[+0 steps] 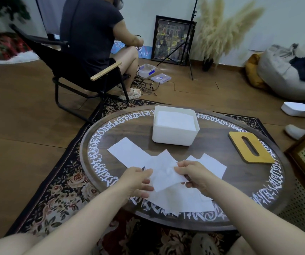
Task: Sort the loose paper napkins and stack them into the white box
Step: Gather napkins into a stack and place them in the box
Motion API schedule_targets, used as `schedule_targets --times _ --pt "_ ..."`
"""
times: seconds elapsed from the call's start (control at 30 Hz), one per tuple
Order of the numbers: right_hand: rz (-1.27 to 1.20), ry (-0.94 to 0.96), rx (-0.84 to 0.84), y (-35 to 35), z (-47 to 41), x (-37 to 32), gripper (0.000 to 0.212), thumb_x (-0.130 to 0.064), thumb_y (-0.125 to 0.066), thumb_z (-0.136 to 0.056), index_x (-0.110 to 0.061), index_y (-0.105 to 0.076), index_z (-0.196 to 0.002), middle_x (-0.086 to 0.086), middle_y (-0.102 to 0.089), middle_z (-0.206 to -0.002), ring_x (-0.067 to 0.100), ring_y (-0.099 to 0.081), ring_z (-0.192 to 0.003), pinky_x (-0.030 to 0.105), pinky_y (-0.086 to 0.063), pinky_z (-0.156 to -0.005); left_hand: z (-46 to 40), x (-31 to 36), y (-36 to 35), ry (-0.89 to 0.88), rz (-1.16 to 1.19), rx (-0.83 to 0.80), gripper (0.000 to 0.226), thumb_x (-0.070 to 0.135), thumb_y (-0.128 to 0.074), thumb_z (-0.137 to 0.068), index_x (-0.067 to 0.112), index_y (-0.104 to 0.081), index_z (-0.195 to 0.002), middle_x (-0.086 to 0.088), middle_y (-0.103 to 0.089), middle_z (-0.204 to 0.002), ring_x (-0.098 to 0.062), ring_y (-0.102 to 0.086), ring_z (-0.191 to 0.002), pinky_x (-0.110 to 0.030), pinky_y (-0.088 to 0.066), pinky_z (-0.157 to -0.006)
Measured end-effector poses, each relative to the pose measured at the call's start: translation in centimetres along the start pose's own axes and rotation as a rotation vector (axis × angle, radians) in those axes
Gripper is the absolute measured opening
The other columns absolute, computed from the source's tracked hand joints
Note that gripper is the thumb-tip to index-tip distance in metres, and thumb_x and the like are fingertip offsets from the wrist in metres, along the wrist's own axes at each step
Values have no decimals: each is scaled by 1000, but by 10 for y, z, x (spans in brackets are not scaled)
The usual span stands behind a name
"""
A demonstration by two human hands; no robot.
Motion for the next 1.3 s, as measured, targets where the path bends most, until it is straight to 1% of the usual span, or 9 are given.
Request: schedule_targets --times 0.17,0.27,0.43,0.67,0.83,0.93,1.07,1.17,1.3 --pt "-23 41 -69 -1 8 2 5 -12 -62 -90 -16 -64 -87 -2 -65 -69 12 -50 -58 23 -36 -56 1 2 -10 5 275 3 14 9 -62 -91 1 -63 -103 -13 -71 -92 -24 -67 -76 -35 -56 -62" --pt "0 62 -116 -5 9 6 7 -11 -65 -87 -17 -62 -84 2 -59 -76 12 -46 -60 22 -34 -55 -2 2 -10 -40 233 89 17 2 -60 -90 2 -64 -107 -12 -71 -102 -27 -67 -88 -37 -56 -73" --pt "59 75 -131 -7 8 8 13 -22 -70 -85 -15 -61 -78 -5 -56 -62 7 -44 -51 19 -32 -53 1 4 -9 -125 124 140 22 -5 -59 -88 8 -64 -104 -9 -69 -106 -29 -66 -96 -44 -55 -86" --pt "75 84 -68 -17 1 7 23 -19 -70 -85 -19 -58 -66 -7 -57 -58 8 -46 -51 20 -32 -55 3 2 -8 -98 126 128 16 0 -60 -89 6 -67 -103 -11 -71 -106 -29 -67 -96 -46 -56 -85" --pt "106 121 -53 -28 -8 0 6 -15 -68 -86 -16 -63 -83 -3 -62 -66 8 -50 -52 18 -32 -50 -1 4 6 -94 160 212 14 -4 -61 -88 2 -66 -99 -15 -69 -108 -33 -66 -95 -48 -55 -85" --pt "207 197 11 -34 -21 -3 10 -14 -66 -86 -13 -64 -96 2 -67 -77 11 -55 -56 11 -36 -45 0 6 16 -107 204 272 13 -8 -57 -88 0 -64 -95 -17 -68 -101 -32 -65 -86 -43 -55 -77" --pt "336 275 84 -36 -44 -7 18 -21 -69 -83 -18 -64 -100 2 -63 -92 13 -57 -75 21 -44 -63 2 8 34 -113 214 364 25 -9 -49 -92 8 -59 -75 -11 -63 -86 -25 -59 -70 -38 -50 -71" --pt "399 333 128 -37 -60 -17 23 -20 -70 -82 -18 -63 -104 -2 -61 -98 14 -58 -89 25 -47 -70 4 10 49 -115 237 428 21 -11 -43 -94 3 -56 -86 -9 -60 -87 -24 -56 -70 -31 -47 -63" --pt "475 356 122 -49 -82 -32 32 -23 -72 -80 -17 -61 -109 -6 -57 -92 15 -57 -90 33 -50 -77 8 9 69 -105 260 453 27 -11 -40 -95 8 -56 -106 -10 -59 -97 -27 -56 -81 -34 -48 -73"
Point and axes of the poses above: each hand's wrist, its own z-axis away from the middle knuckle, its own y-axis out of the back of the hand, x = y × z, the point moved 2 cm from there along -z, towards the middle knuckle
